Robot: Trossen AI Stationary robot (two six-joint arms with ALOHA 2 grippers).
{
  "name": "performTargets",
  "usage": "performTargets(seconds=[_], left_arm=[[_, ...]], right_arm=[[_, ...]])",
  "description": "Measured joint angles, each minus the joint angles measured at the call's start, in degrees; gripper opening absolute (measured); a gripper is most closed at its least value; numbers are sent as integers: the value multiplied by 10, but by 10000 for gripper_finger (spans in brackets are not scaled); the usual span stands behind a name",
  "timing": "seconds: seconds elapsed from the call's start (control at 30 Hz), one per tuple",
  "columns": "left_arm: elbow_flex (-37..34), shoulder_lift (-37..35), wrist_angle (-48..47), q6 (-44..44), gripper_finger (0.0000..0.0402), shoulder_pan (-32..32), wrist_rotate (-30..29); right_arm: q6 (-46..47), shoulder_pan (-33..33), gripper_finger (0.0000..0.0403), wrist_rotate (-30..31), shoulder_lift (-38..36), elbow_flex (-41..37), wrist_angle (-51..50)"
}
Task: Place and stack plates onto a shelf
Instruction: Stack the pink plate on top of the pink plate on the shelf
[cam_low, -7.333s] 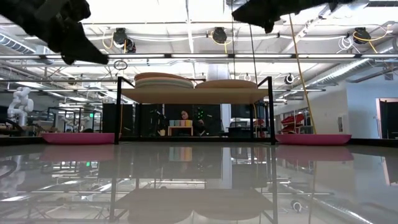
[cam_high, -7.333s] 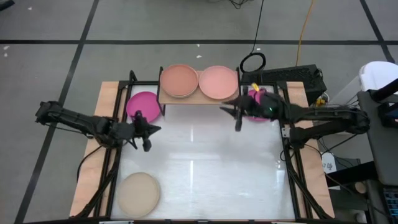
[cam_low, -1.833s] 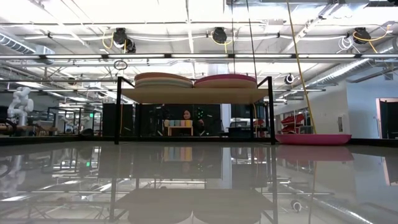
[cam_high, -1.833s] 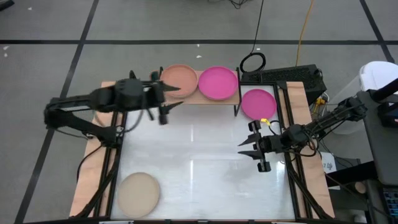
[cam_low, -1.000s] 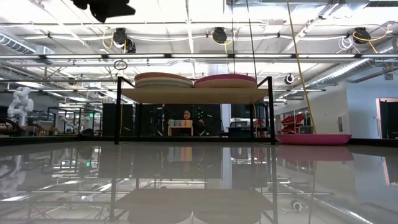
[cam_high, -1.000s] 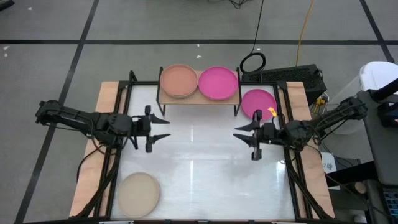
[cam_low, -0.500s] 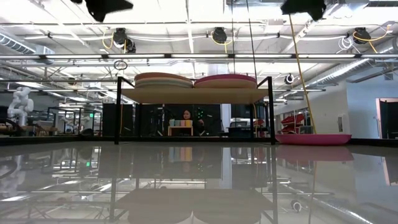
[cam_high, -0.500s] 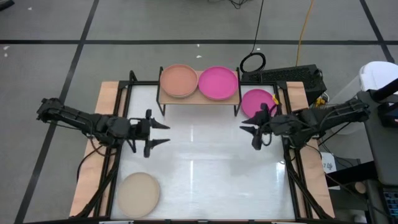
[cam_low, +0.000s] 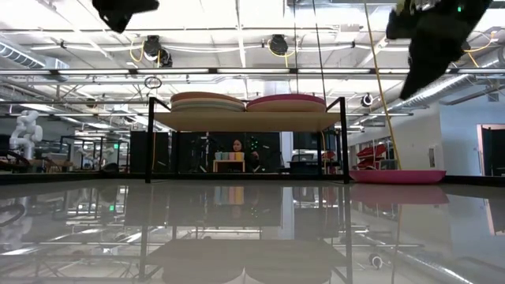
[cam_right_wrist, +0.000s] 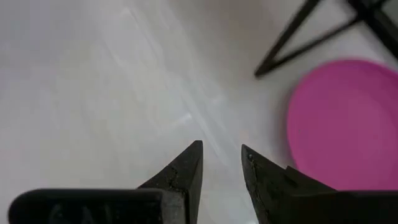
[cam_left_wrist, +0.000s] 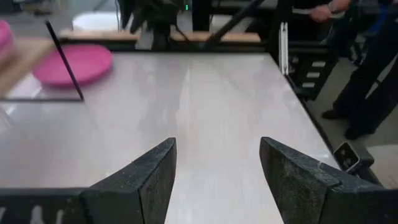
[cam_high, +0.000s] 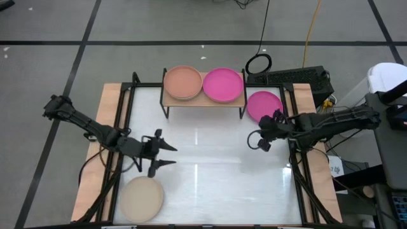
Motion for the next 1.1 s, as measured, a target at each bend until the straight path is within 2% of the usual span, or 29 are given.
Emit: performTargets(seconds=[0.07,0.2,0.4,0.5,0.77,0.87,1.1], left_arm=[[0,20,1,-11,234,0,0],[3,27,7,21,234,5,-11],[2,-37,10,58,234,0,-82],[-27,-69,70,82,234,0,-85],[-171,-128,318,125,234,6,-96],[-192,-147,351,132,234,11,-97],[-194,-153,347,126,234,11,-95]], right_arm=[[-7,-21,102,-13,0,-15,-1],[-20,-61,134,-33,4,-39,0],[-49,-115,190,-33,18,-84,45],[-57,-153,204,-33,32,-107,86],[-147,-243,205,-29,76,-166,182],[-174,-268,204,-12,86,-180,221],[-192,-326,204,-2,108,-206,277]])
